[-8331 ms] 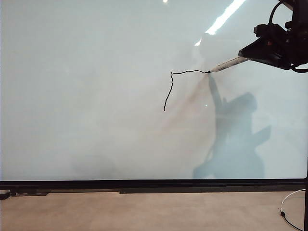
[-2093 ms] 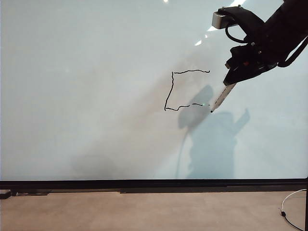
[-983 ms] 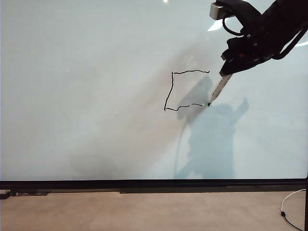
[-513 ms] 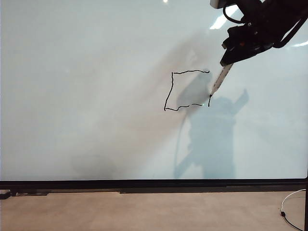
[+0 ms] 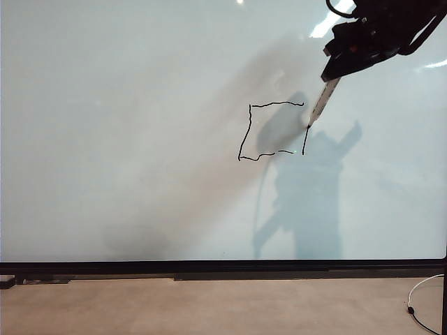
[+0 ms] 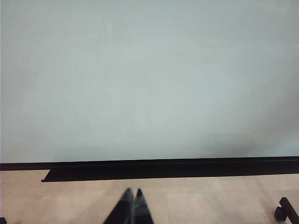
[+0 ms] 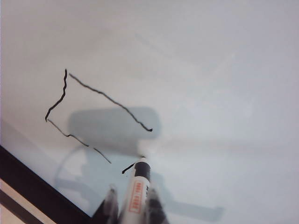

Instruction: Pick up the pen on the shelf to the right of the whiteboard and draw a rectangle.

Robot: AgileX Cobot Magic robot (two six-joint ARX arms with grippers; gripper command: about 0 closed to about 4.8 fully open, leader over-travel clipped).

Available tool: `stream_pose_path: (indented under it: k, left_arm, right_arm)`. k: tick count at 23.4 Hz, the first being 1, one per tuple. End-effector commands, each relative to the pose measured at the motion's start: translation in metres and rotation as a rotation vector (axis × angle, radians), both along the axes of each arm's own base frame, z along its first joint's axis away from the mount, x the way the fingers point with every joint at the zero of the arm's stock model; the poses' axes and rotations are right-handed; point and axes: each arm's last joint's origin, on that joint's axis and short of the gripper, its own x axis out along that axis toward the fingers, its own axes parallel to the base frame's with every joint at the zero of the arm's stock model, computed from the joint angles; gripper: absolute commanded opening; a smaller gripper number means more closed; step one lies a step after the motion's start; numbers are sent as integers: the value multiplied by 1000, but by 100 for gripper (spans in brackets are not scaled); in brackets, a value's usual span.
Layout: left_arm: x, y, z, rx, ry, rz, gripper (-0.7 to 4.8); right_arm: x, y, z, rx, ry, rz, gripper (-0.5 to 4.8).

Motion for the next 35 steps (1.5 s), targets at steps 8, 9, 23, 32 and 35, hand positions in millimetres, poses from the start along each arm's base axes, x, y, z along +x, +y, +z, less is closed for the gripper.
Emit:
stream_pose_path:
  k: [8, 9, 23, 32, 35]
  left_arm:
    - [0, 0, 2, 1, -11, 1, -4]
    - [0, 0, 2, 1, -11, 0, -4]
    - [0, 0, 2, 1, -11, 1, -4]
    - [0, 0, 2, 1, -11, 1, -4]
    - [0, 0, 2, 1, -11, 1, -4]
  right_arm:
    - [-5, -3, 22, 23, -101, -14, -6]
    - [-6, -3, 23, 24, -104, -14, -6]
    - [-11, -2, 30, 31, -135, -13, -6]
    - [-22, 2, 28, -11, -101, -38, -6]
    - [-35, 1, 29, -14, -120, -36, -6]
